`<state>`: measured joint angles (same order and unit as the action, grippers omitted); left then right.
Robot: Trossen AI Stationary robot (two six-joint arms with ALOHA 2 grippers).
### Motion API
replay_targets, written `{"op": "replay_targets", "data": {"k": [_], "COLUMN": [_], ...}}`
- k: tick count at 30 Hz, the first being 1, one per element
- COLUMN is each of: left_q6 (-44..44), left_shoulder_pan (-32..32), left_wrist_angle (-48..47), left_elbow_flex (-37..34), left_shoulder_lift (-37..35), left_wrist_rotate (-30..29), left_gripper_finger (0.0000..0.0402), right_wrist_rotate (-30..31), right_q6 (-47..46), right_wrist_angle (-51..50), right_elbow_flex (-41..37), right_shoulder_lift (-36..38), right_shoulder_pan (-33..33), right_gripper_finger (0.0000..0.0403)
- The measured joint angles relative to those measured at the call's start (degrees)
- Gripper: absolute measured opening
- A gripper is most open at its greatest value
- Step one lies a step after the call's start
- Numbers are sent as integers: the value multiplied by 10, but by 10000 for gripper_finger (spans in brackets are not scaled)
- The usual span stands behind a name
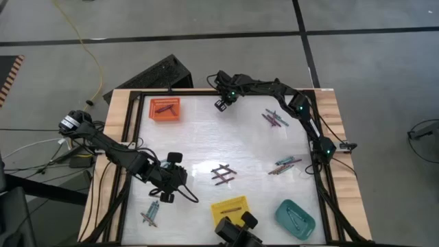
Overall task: Sort crayons
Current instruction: Put the green crayon into the green bin
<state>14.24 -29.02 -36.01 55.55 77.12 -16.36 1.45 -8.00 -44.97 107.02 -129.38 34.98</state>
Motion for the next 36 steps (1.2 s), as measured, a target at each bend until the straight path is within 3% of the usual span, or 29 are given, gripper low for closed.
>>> {"op": "replay_targets", "data": {"k": [3,13,24,36], "left_q6": [0,0,-10,-31], "left_shoulder_pan": [0,0,0,0], "left_wrist_angle": [0,0,0,0], "left_elbow_flex": [0,0,0,0], "left_shoulder_lift": [0,0,0,0], "left_wrist_rotate": [0,0,-4,-19], "left_gripper_finger": [112,112,112,112], "right_wrist_rotate": [0,-9,-8,52], "right_q6": [13,25,22,-87], "right_wrist_angle": [-6,-83,-187,-318], "right_elbow_flex": [0,-2,-6,-4], "right_shoulder_lift": [0,18,126,282], "right_shoulder_pan": [-7,-45,-117,-308], "right_gripper_finger": [8,2,0,0]}}
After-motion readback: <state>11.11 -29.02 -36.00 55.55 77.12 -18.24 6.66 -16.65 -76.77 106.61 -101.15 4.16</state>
